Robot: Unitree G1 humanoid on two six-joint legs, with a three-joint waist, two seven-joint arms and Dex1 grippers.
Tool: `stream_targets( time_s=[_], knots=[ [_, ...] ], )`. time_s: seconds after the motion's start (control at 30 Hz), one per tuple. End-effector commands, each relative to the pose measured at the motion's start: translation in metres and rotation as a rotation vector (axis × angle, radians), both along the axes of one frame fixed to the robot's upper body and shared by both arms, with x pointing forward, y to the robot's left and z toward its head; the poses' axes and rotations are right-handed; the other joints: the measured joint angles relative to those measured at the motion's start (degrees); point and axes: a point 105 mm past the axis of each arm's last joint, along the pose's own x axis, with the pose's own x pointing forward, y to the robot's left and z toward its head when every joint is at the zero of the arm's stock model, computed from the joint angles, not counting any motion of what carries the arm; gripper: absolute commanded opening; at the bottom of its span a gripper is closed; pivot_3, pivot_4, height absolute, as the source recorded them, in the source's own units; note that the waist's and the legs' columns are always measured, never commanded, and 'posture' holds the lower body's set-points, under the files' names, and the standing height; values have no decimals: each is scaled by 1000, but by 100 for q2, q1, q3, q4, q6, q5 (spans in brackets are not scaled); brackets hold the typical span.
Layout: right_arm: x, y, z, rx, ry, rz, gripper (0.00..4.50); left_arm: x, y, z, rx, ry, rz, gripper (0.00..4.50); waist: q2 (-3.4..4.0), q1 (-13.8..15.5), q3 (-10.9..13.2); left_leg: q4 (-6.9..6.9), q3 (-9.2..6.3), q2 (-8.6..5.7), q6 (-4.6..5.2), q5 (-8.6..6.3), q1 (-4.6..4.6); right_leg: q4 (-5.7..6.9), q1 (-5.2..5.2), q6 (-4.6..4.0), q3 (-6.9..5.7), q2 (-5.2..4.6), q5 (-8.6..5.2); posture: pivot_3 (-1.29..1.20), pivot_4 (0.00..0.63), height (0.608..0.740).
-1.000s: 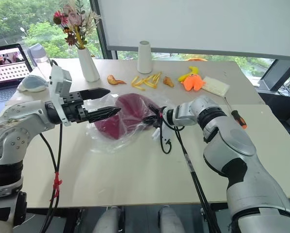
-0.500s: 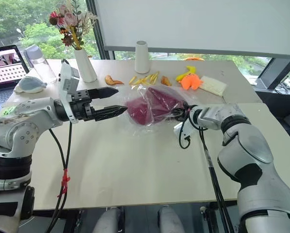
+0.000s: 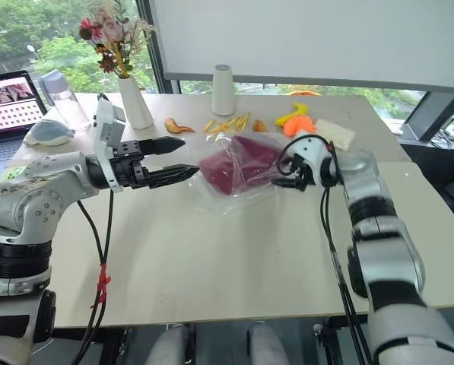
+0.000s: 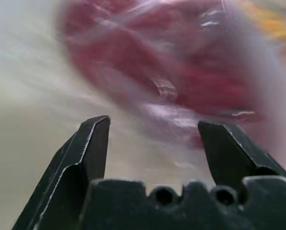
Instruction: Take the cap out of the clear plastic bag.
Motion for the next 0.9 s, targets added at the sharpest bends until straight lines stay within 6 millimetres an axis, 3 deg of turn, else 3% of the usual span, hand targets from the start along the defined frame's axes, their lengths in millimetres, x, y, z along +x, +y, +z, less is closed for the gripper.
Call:
stream_targets(
  time_s=[0.03,0.13,0.2,0.3,0.37,0.47,0.77,0.9],
  knots=[
    [-36,15,44,252,142,-11,3505,-2,1,12,-9,-65,-3,4500,9,15,6,0,1,0,0,0,-2,1,-4,-1,0,0,0,0,150,740],
    [-38,9,47,436,300,-162,3505,1,0,12,-7,-64,-2,4500,9,-6,6,4,4,3,0,0,2,3,-7,-1,2,3,0,0,150,740],
    [-38,9,38,523,385,-255,3505,2,-1,13,-9,-65,-2,4500,6,2,3,9,3,5,-1,0,15,2,6,17,2,5,-9,0,150,740],
    [-26,14,15,709,525,-453,3505,4,-2,13,-13,-68,1,4500,1,1,0,10,3,4,-1,0,15,-1,7,23,3,5,-12,0,150,740],
    [-25,25,-11,750,618,-567,3505,6,-3,13,-11,-70,8,4500,2,1,0,5,3,4,0,0,8,0,-1,21,5,6,-9,0,150,740],
    [-24,31,-31,828,697,-707,3505,7,-2,12,-3,-79,22,4500,3,18,1,-3,1,4,0,0,-8,2,-16,-7,4,8,6,0,150,740],
    [-14,40,-44,869,746,-804,3505,6,5,12,7,-93,63,4500,7,70,2,12,1,-5,0,0,-21,-22,-8,18,0,-4,17,0,150,740],
    [10,43,-58,863,685,-904,3505,5,8,10,9,-92,83,4500,6,-12,1,10,1,-1,0,0,-14,-25,-1,19,0,-2,17,0,150,740]
  ],
)
